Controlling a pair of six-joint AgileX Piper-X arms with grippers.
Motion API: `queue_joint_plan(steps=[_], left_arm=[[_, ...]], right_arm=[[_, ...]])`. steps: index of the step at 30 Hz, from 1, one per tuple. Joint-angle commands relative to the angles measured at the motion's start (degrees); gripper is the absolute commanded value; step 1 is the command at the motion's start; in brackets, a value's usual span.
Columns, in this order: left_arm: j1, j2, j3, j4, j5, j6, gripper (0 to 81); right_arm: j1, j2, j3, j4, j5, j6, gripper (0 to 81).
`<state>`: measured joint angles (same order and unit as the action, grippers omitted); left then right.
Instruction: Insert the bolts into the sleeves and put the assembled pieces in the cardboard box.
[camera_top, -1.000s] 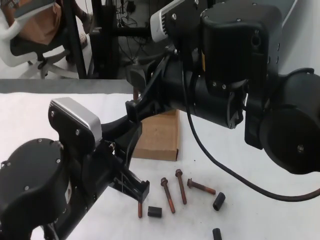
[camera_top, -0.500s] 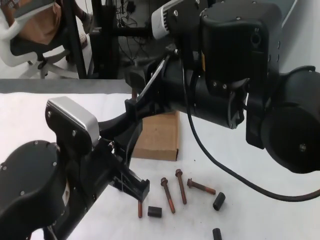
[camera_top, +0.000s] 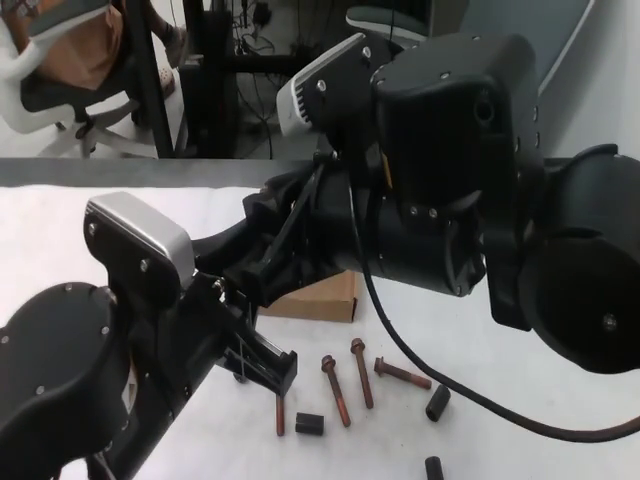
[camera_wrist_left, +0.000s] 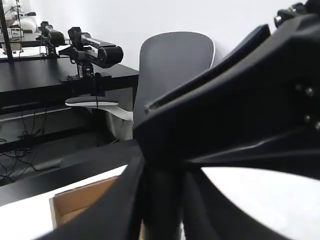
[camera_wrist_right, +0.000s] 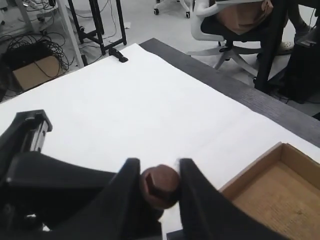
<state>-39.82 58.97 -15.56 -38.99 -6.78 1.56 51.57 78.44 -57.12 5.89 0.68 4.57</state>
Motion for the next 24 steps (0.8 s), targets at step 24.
queue_joint_plan(steps=[24], left_arm=[[15.12, 46.08, -45.05, 30.02, 26.36, -1.14, 1.8]], right_arm=[[-8.27, 2.50, 2.00, 47.55, 10.12, 7.24, 50.4]])
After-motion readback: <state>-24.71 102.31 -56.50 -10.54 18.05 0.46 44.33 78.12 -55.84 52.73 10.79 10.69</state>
